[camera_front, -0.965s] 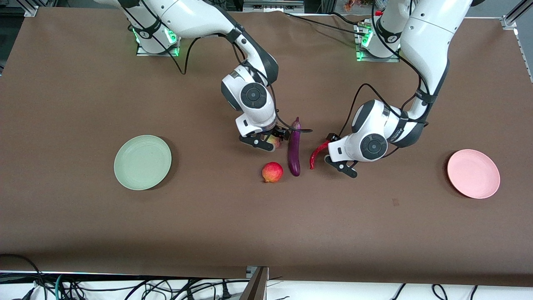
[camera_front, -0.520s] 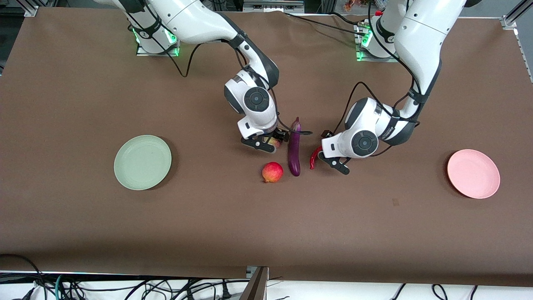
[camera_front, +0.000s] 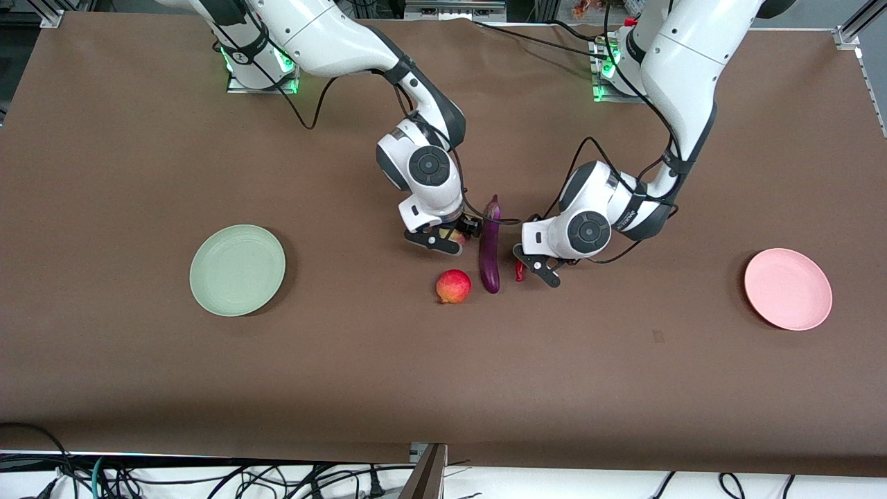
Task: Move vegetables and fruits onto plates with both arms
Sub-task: 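Grasp the peach with the right gripper while the left gripper grasps the chili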
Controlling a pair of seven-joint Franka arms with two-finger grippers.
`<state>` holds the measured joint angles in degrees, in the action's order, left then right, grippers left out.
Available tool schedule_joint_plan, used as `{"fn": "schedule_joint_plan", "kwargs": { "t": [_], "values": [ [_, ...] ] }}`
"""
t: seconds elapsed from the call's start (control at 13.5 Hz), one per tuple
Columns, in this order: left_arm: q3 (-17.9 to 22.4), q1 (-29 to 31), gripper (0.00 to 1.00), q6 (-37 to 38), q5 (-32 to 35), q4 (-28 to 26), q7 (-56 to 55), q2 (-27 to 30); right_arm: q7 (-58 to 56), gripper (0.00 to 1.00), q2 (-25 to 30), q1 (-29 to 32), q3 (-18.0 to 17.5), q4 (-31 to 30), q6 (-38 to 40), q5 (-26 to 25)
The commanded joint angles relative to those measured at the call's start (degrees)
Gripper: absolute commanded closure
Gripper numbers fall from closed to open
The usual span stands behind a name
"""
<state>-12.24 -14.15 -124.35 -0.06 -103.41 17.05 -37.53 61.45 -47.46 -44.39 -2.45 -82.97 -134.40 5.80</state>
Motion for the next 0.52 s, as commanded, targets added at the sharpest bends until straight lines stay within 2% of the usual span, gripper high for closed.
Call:
{"fn": "schedule_joint_plan", "kwargs": {
  "t": [0.0, 0.07, 0.22, 0.3, 0.45],
  "values": [
    [0.37, -0.26, 0.47, -0.72, -0.64, -0.12, 4.48, -0.18, 0.26, 0.7, 2.27, 0.01, 1.3, 0.62, 2.46, -0.79],
    [0.37, 0.09, 0.63, -0.63, -0.64, -0.21, 4.66, -0.18, -0.53, 0.77, 3.85, 0.18, 2.52, 0.71, 6.04, -0.7],
    [0.46, 0.18, 0.95, -0.28, -0.64, -0.21, 4.66, -0.09, -4.55, 0.77, 7.8, 1.84, 3.85, 0.53, 14.47, -0.44],
    [0.63, 0.27, 1.0, 0.07, -0.64, -0.12, 4.57, 0.35, -9.11, 0.78, 9.91, 3.59, 3.85, 0.45, 19.21, -0.17],
    [1.42, 1.4, 1.0, 3.91, -0.64, 0.75, 4.49, 1.84, -15.45, 0.78, 14.3, 6.76, 4.46, -1.13, 24.17, -0.17]
  ]
}}
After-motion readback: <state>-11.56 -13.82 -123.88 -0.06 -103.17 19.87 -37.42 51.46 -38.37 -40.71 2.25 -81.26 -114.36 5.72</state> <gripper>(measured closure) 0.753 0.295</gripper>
